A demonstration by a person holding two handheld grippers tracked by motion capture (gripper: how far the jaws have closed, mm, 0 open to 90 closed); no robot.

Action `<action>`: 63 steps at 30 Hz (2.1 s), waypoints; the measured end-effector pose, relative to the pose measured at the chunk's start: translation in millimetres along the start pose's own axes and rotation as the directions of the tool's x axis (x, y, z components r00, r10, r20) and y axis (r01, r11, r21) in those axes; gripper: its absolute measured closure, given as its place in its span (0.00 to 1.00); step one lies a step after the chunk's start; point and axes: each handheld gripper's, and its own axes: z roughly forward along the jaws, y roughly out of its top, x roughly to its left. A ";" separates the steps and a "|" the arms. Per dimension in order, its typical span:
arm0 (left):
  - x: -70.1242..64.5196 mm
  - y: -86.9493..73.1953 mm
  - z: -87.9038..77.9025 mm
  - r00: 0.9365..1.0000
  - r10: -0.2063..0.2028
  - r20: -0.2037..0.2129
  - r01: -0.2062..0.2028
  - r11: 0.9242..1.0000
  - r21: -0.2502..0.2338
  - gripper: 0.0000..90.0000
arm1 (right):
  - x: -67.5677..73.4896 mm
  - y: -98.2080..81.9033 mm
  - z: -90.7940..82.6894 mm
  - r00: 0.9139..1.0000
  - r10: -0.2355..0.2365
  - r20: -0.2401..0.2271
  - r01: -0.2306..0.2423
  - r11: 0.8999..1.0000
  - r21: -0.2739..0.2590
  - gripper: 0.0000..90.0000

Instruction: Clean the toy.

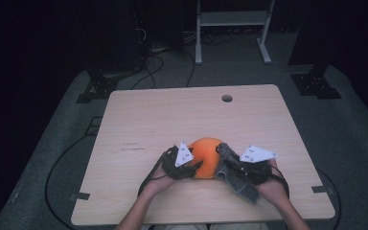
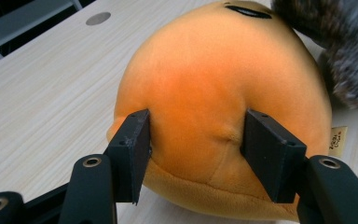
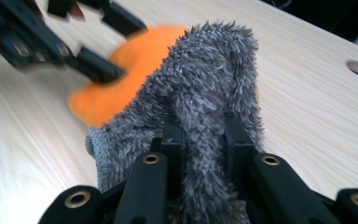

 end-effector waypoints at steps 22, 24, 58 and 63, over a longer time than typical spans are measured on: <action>-2.5 -0.3 -0.5 0.998 0.052 0.028 -0.052 0.999 0.000 0.48 | -28.5 -3.6 -2.0 0.991 0.124 -0.043 -0.122 0.992 0.041 0.82; -5.2 0.5 -1.5 0.997 0.069 0.020 -0.069 0.998 0.004 0.48 | -27.9 7.2 2.9 0.992 0.115 -0.059 -0.114 0.993 0.027 0.82; -5.1 3.9 -4.2 0.986 0.062 0.156 -0.054 0.997 -0.059 0.45 | -39.6 -5.7 -3.1 0.991 0.115 -0.072 -0.111 0.992 0.054 0.82; 6.5 14.5 -4.4 0.959 -0.162 0.233 0.176 0.984 -0.039 0.18 | -21.7 -12.4 0.6 0.996 0.069 -0.050 -0.065 0.994 0.082 0.83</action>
